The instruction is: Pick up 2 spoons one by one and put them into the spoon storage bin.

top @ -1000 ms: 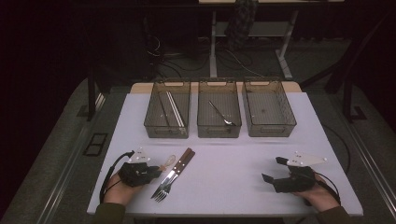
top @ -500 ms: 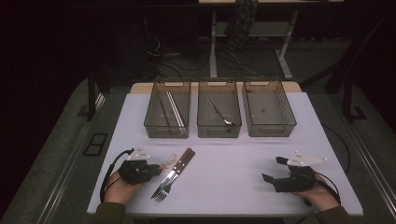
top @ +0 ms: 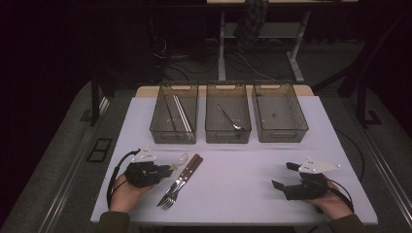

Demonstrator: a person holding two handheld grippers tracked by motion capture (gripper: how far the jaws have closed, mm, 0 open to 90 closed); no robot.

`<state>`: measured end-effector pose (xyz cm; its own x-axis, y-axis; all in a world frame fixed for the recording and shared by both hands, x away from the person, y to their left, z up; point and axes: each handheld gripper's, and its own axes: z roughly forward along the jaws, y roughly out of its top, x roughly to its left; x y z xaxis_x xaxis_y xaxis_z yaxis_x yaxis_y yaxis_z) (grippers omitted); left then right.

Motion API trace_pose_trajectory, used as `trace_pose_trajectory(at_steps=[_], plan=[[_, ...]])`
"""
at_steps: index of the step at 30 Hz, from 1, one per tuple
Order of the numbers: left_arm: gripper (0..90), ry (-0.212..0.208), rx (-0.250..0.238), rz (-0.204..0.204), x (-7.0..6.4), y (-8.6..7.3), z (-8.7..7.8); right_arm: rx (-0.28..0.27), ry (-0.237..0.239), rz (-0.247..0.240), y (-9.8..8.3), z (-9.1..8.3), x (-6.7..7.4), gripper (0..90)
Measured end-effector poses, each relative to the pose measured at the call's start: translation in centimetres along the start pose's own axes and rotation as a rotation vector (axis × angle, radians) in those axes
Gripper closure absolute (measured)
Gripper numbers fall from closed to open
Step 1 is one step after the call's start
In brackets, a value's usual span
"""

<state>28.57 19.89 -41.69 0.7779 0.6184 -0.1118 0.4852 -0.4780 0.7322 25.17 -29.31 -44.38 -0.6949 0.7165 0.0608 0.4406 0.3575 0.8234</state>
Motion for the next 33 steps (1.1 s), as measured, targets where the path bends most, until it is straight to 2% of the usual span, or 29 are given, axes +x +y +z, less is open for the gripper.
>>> trace_pose_trajectory(at_steps=[6,13,19,27,33], plan=[[76.8,-0.017,-0.041,0.006,-0.3,1.5,0.5,0.005,0.002,0.004,-0.1,0.2,-0.1,13.8],[76.8,-0.036,-0.051,0.037,-1.1,3.0,1.4,0.009,0.004,0.0,0.0,0.3,0.1,13.8],[76.7,-0.063,-0.09,0.033,-1.3,4.6,1.9,0.007,0.003,0.004,0.0,0.3,0.1,13.8],[76.7,-0.086,-0.11,0.063,-1.8,7.0,3.3,0.006,0.003,0.004,0.0,0.3,0.1,13.9],[76.7,-0.099,-0.134,0.071,-1.7,8.5,4.0,0.005,0.004,0.006,0.0,0.4,0.1,13.9]])
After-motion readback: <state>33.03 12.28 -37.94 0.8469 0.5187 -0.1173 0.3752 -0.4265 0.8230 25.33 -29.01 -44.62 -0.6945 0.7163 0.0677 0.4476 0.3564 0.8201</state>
